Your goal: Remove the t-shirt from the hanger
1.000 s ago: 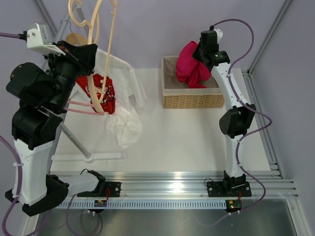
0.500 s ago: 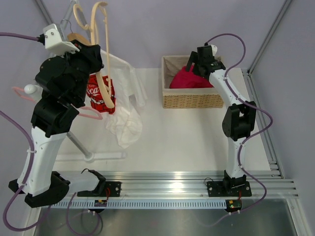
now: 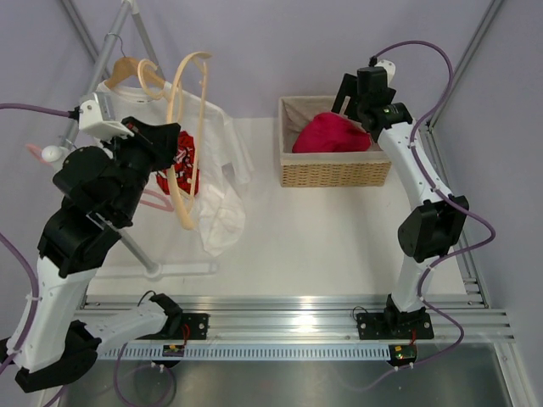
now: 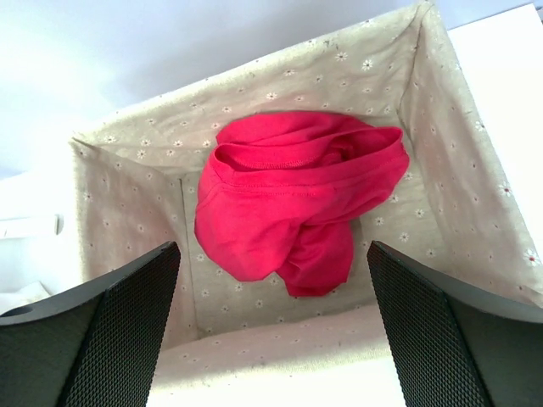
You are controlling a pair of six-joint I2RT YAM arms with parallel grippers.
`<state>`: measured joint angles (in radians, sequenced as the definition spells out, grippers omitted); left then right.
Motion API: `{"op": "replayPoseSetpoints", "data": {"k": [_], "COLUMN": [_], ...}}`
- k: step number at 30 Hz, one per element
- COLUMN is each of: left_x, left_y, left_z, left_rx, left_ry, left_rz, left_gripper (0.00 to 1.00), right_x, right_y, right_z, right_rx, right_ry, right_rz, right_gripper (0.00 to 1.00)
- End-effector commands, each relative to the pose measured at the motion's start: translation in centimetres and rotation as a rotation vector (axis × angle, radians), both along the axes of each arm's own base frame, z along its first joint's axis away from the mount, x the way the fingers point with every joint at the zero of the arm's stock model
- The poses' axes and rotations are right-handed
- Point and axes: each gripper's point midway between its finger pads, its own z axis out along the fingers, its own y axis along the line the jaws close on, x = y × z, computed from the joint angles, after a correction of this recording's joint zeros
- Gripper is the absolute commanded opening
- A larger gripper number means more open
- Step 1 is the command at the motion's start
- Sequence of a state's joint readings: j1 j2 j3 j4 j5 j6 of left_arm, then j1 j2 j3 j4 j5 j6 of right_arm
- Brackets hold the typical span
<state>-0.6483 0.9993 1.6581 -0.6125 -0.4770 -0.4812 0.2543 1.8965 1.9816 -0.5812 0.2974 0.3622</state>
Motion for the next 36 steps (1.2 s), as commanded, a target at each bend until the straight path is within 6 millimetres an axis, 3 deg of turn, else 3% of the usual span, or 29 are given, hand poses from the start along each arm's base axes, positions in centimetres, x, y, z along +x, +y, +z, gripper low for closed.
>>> {"op": "replayPoseSetpoints", "data": {"k": [1, 5, 9, 13, 22, 29, 36], "left_x": [-2.1, -3.3, -5.0, -6.3, -7.1, -7.0, -4.8], "left_y": [0.3, -0.7, 0.4, 1.3, 3.5, 4.0, 4.6], "left_z": [1.6, -0.3, -2.5, -2.8, -7.0, -6.6, -5.8], "left_rx": [-0.04, -0.073, -0.1, -0.106, -0.087, -0.111, -0.101], "left_ry": [-0.043, 0.026, 0.071, 0.052, 0.212, 0.204, 0.205], "left_rz": [-0.061, -0.135, -0.135, -0.137, -0.036, -0.003, 0.105], "left_gripper": [0.0, 0.0, 0.0, 0.0, 0.0, 0.0, 0.0], "right_x": [-1.4, -2.3, -3.1, -4.3, -5.6, -5.7, -5.9], "right_y": [-1.5, -1.8, -1.7, -1.6, -2.0, -1.8, -2.1], "right_z": [0.1, 0.3, 0.1, -0.8, -1.7, -1.4, -1.8], "right_rx": [-0.041, -0.029, -0.005, 0.021, 0.021, 0.024, -0.025], "right_ry": [0.037, 0.057, 0.075, 0.11, 0.141, 0.148, 0.169], "right_rz": [-0.038, -0.064, -0.064, -0.069, -0.076, -0.067, -0.047], "right_gripper": [0.99, 1.0, 1.0, 0.99, 1.0, 0.99, 0.99]}}
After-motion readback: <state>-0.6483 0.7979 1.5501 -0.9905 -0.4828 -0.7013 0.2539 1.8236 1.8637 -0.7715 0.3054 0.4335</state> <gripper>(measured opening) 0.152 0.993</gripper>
